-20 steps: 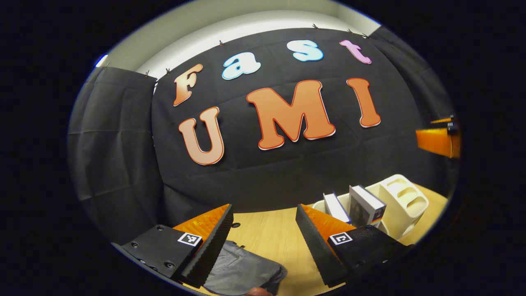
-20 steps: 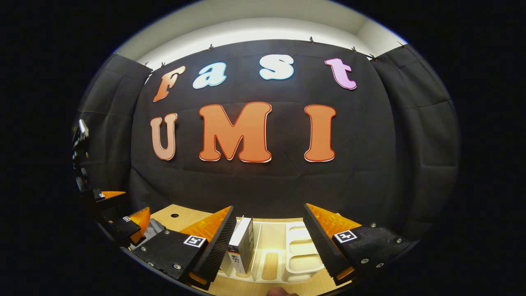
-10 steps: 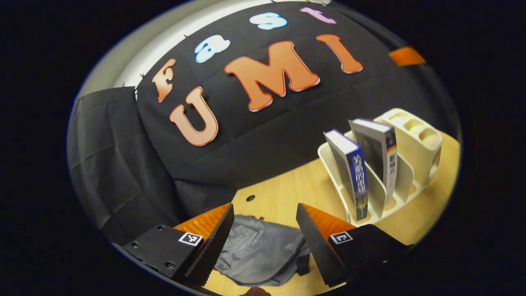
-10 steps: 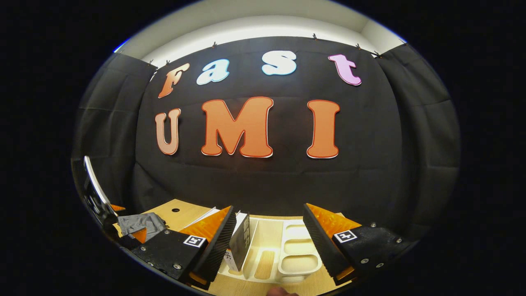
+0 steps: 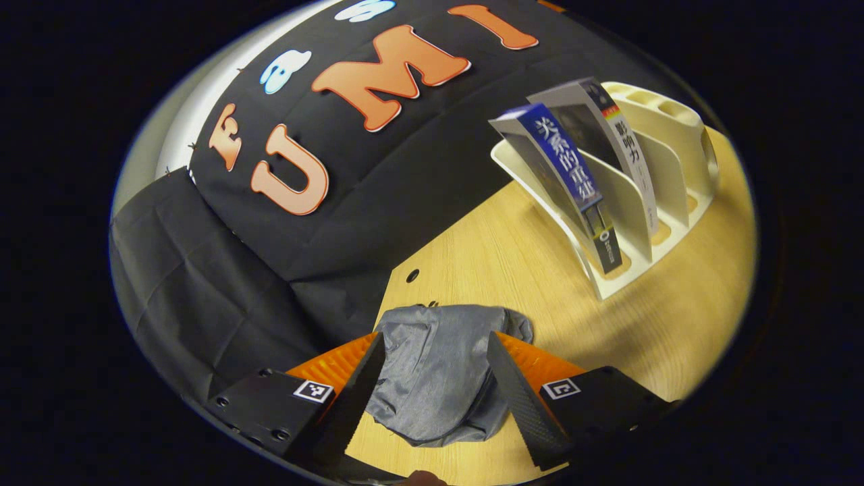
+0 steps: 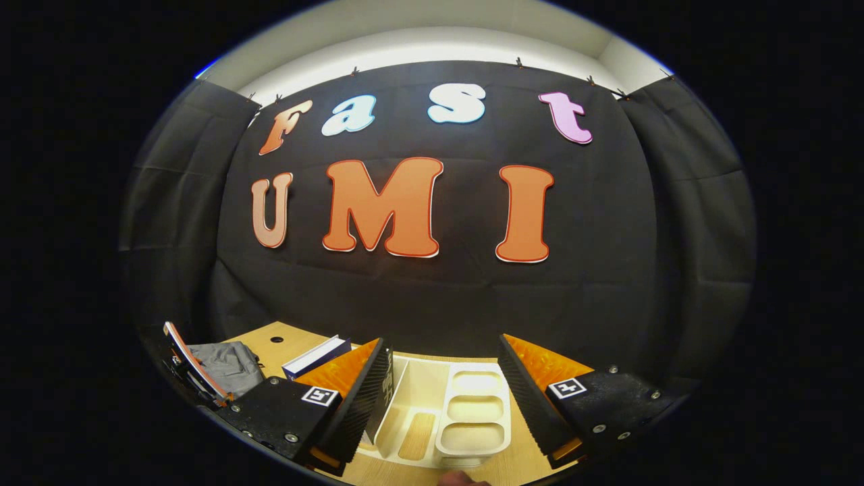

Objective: Open the schoolbag, grab two books from the bookshelf and put them into the schoolbag.

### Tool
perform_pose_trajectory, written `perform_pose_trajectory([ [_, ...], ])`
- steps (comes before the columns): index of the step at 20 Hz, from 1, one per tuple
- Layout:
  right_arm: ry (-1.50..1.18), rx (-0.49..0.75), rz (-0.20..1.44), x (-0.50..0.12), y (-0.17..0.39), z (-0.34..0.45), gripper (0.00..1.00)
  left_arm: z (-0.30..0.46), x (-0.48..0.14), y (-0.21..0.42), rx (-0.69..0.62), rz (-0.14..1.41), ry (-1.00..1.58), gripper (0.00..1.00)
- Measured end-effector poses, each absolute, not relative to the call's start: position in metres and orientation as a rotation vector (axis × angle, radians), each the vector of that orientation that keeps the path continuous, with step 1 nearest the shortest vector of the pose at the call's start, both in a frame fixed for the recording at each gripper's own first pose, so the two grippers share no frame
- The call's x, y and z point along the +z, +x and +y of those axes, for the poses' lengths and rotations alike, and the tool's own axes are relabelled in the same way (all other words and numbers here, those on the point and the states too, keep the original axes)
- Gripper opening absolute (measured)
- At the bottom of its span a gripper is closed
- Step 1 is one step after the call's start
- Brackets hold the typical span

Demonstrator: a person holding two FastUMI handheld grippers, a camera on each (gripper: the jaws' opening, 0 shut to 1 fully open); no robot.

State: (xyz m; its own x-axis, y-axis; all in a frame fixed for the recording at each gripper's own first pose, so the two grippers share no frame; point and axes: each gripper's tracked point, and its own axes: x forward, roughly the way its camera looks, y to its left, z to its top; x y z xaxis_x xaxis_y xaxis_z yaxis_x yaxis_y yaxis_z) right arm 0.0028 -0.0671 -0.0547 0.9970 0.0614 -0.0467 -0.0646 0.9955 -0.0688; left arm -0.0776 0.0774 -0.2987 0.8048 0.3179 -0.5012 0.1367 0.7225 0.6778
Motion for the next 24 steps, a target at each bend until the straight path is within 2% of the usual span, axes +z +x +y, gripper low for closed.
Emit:
perform_pose_trajectory([
  [11, -0.105, 0.055, 0.048, -0.054, 0.013, -0.059, 0.97, 0.128, -0.363, -0.110, 0.179, 0.809, 0.873, 0.94],
  [17, -0.110, 0.027, 0.042, -0.055, 0.013, -0.059, 0.97, 0.135, -0.338, -0.098, 0.200, 0.701, 0.969, 0.87],
  [24, -0.106, 0.013, 0.046, -0.053, 0.017, -0.039, 0.97, 0.160, -0.351, -0.074, 0.168, 0.740, 0.982, 0.83],
])
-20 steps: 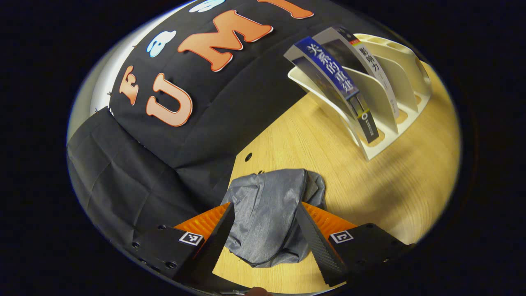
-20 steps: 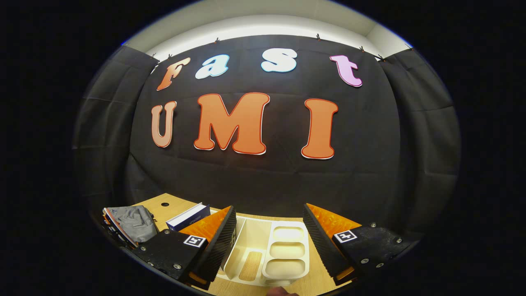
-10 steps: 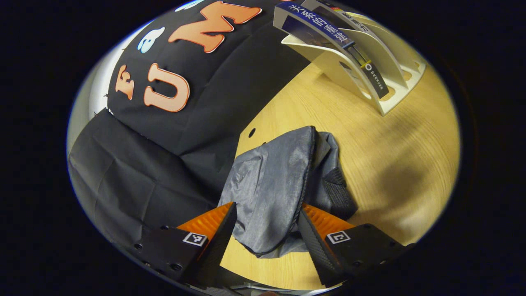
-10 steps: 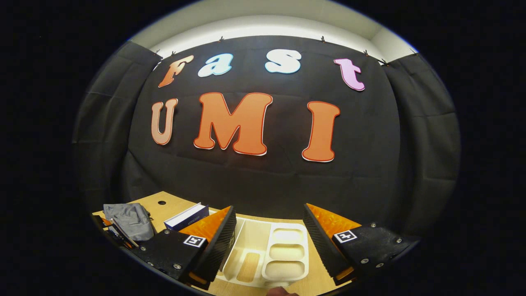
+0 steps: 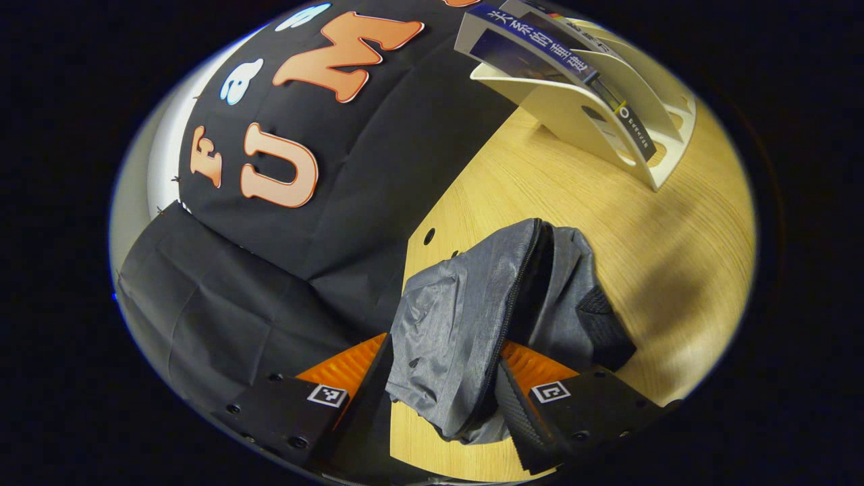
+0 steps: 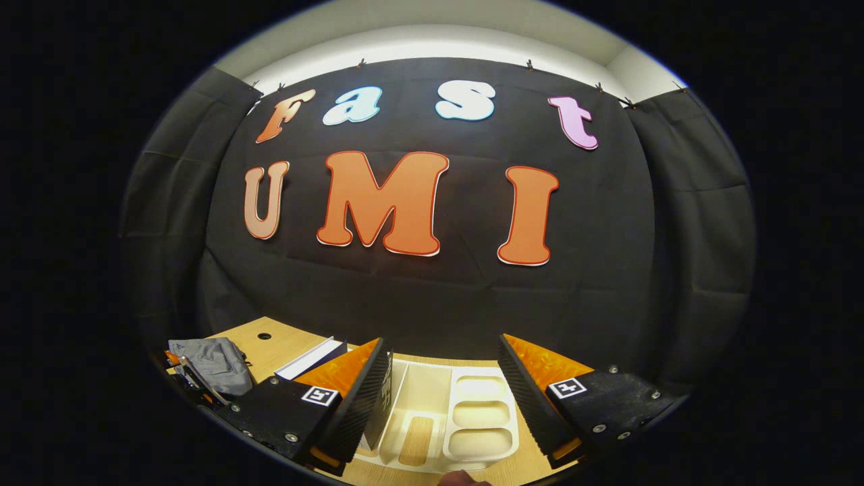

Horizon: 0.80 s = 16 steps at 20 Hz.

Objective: Open the schoolbag, grab two books from the bookshelf and put them into the schoolbag.

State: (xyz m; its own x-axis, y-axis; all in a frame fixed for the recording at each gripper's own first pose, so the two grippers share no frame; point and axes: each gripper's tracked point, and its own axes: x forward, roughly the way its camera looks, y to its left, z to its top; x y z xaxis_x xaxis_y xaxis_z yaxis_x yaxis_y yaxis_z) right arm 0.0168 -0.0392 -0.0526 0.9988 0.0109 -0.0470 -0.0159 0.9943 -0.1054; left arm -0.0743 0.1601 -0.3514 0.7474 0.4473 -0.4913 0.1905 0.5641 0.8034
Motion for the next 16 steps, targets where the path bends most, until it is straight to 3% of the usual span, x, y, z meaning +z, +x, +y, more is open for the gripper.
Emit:
perform_pose_trajectory([
  [2, -0.104, 0.002, 0.050, -0.054, 0.017, -0.031, 0.97, 0.165, -0.357, -0.070, 0.148, 0.754, 0.957, 0.83],
  [6, -0.076, -0.024, 0.081, -0.060, 0.005, -0.004, 0.97, 0.168, -0.363, -0.068, 0.029, 0.792, 0.852, 0.55],
  [7, -0.084, -0.028, 0.079, -0.057, 0.003, 0.002, 0.97, 0.170, -0.362, -0.066, 0.007, 0.806, 0.827, 0.44],
  [8, -0.096, -0.036, 0.077, -0.056, 0.002, 0.007, 0.97, 0.171, -0.361, -0.066, -0.023, 0.826, 0.797, 0.47],
  [9, -0.102, -0.045, 0.076, -0.054, 0.001, 0.011, 0.97, 0.172, -0.360, -0.064, -0.044, 0.841, 0.760, 0.24],
  [11, -0.096, -0.051, 0.078, -0.052, -0.001, 0.022, 0.97, 0.171, -0.360, -0.064, -0.091, 0.882, 0.690, 0.12],
  [16, -0.126, -0.031, 0.094, -0.043, 0.005, 0.049, 0.97, 0.180, -0.349, -0.058, -0.217, 0.961, 0.578, 0.10],
])
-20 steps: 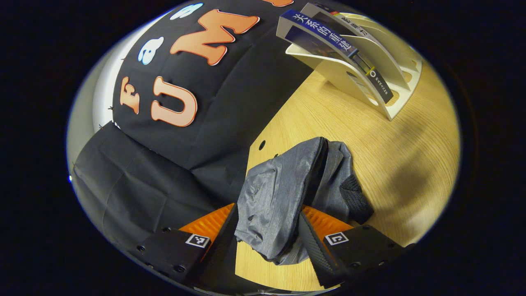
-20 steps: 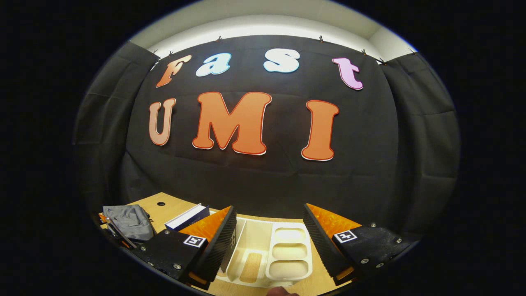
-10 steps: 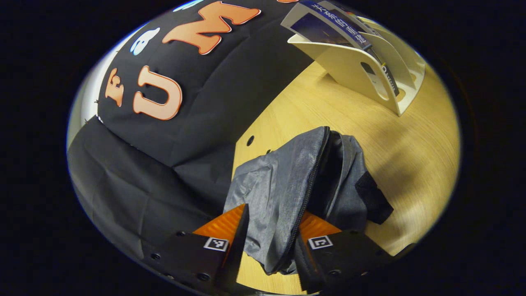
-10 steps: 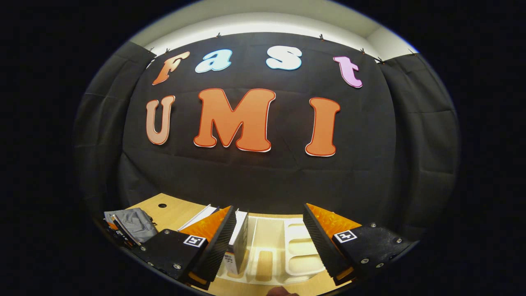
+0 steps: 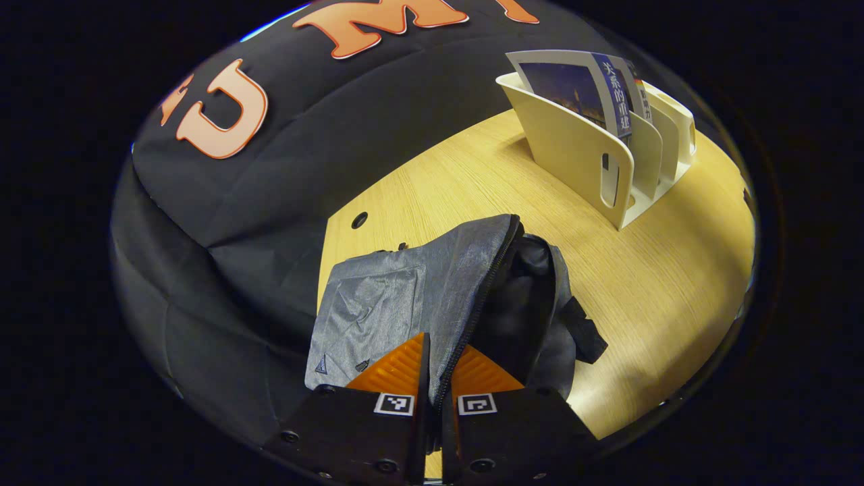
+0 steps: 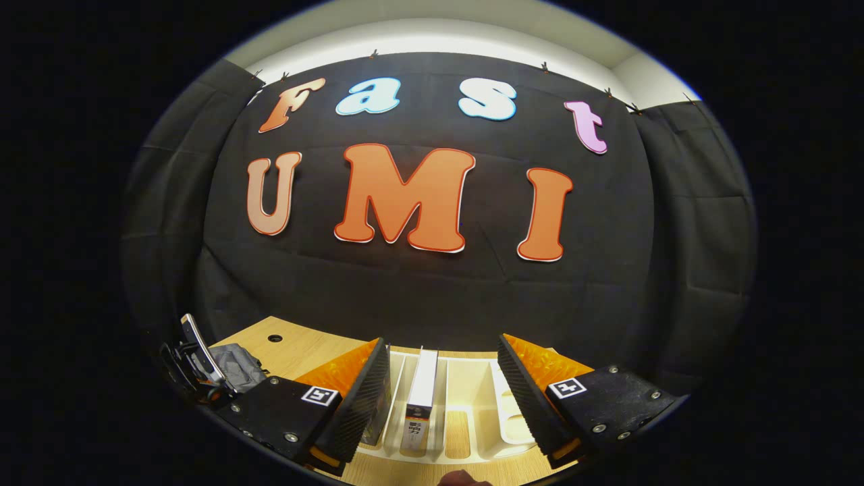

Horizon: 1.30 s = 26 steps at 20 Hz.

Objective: Open the schoolbag, grab two books from the bookshelf and put them into the schoolbag.

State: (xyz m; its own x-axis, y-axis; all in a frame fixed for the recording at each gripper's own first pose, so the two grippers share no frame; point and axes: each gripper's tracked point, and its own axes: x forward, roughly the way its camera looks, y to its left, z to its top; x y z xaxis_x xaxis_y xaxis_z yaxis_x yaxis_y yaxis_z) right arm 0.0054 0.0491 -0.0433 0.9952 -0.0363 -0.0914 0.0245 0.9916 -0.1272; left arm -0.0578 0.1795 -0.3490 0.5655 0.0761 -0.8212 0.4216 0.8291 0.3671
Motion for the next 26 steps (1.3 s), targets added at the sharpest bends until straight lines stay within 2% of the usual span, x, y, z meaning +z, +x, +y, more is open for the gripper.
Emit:
perform_pose_trajectory([
  [15, -0.194, 0.078, 0.318, -0.064, 0.047, 0.110, 0.97, 0.218, -0.297, -0.024, -0.435, 1.084, 0.409, 0.08],
  [26, -0.212, 0.028, 0.615, -0.105, 0.064, 0.113, 0.98, 0.233, -0.270, -0.007, -0.619, 1.138, 0.356, 0.07],
])
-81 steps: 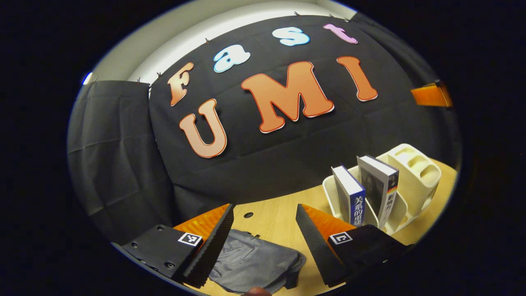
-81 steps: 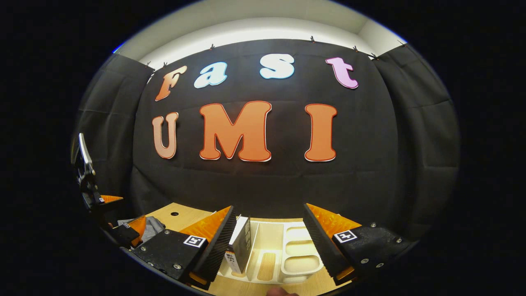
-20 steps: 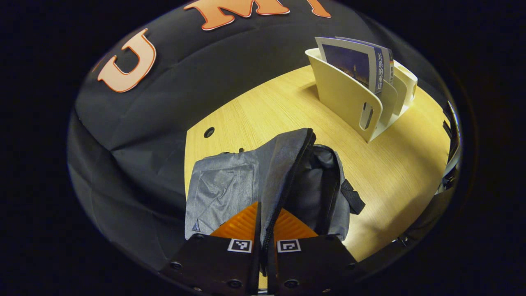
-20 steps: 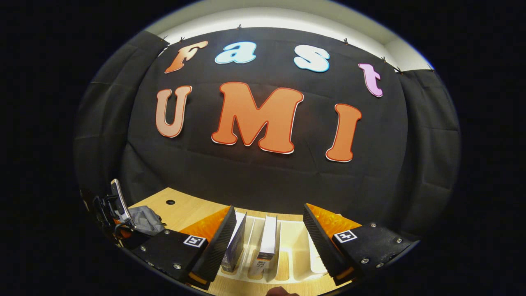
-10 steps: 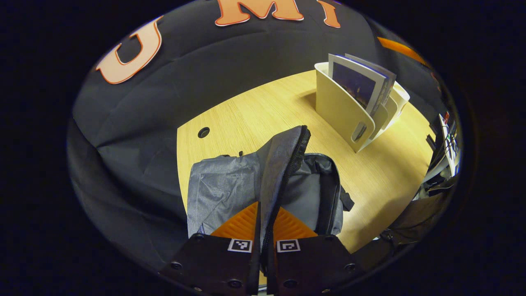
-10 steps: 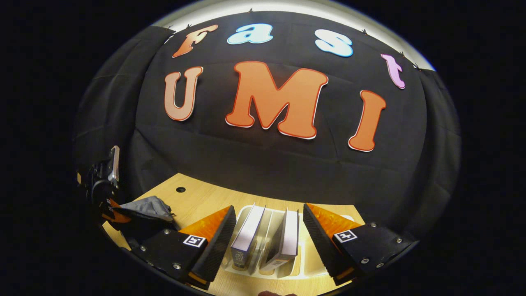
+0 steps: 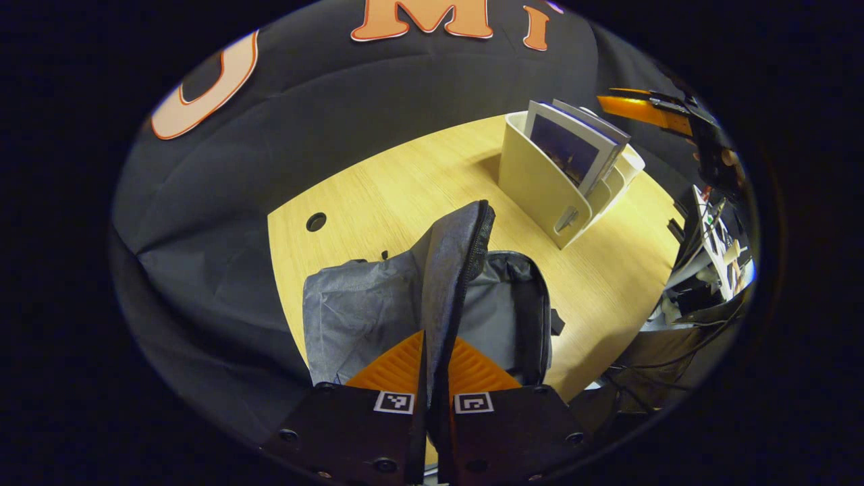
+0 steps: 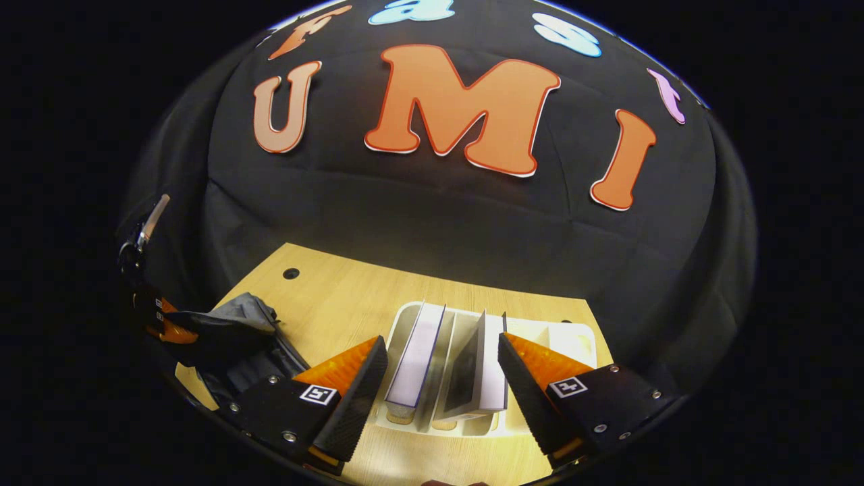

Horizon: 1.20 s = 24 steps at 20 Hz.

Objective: Open the schoolbag, grab two books from the bookshelf and put them into the schoolbag.

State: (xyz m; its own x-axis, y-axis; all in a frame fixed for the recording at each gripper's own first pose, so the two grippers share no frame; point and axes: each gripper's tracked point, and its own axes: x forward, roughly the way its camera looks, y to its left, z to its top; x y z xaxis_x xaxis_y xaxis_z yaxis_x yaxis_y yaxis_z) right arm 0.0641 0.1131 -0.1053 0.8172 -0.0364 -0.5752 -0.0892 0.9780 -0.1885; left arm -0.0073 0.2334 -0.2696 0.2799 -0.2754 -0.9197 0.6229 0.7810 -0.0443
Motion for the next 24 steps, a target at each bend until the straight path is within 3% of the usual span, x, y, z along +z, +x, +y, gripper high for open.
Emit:
perform_pose_trajectory([
  [10, -0.169, -0.007, 0.906, -0.144, 0.064, 0.134, 0.99, 0.252, -0.241, 0.013, -0.754, 1.190, 0.309, 0.08],
  [18, -0.104, 0.009, 1.129, -0.187, 0.084, 0.131, 0.95, 0.251, -0.237, 0.022, -0.750, 1.237, 0.246, 0.08],
  [24, -0.037, -0.016, 1.306, -0.216, 0.090, 0.128, 0.74, 0.250, -0.242, 0.023, -0.716, 1.257, 0.236, 0.08],
])
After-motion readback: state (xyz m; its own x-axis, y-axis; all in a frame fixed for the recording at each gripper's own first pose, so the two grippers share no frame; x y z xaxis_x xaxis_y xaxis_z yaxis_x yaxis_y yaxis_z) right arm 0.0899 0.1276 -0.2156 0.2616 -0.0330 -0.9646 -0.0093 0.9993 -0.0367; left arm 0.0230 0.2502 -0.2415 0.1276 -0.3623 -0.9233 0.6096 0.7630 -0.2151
